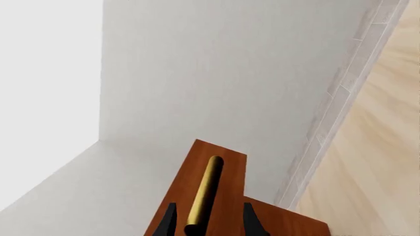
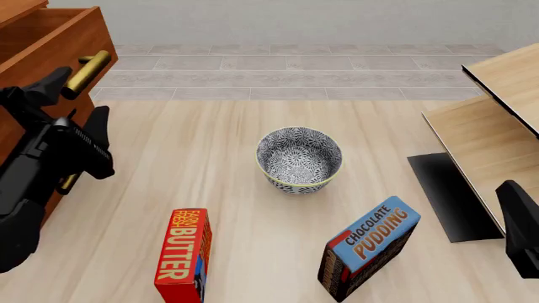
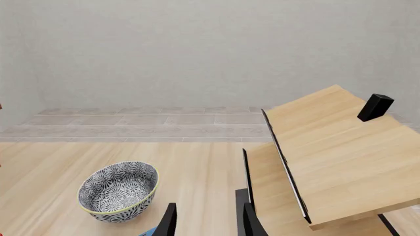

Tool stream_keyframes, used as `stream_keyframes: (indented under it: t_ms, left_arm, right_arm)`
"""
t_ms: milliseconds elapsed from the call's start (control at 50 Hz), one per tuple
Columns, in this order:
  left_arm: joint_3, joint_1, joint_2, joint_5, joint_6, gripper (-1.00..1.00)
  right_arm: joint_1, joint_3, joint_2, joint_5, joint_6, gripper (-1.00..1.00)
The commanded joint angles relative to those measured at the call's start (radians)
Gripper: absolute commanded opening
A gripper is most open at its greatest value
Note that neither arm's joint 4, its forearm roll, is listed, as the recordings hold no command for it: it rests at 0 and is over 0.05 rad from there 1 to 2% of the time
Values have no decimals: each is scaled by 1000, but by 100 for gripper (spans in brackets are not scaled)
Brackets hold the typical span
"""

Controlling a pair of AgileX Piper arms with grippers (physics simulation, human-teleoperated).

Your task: Close the top drawer of the cabinet.

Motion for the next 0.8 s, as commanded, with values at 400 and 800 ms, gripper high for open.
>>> stream_keyframes:
  t_ms: [400,800]
  left_arm:
    - [-10,34,48,0,18,100]
    - [-22,86,57,-3,34,100]
  right_arm:
    - [-1,-6,0,0,3,100]
    - [0,-6,0,-1,3,100]
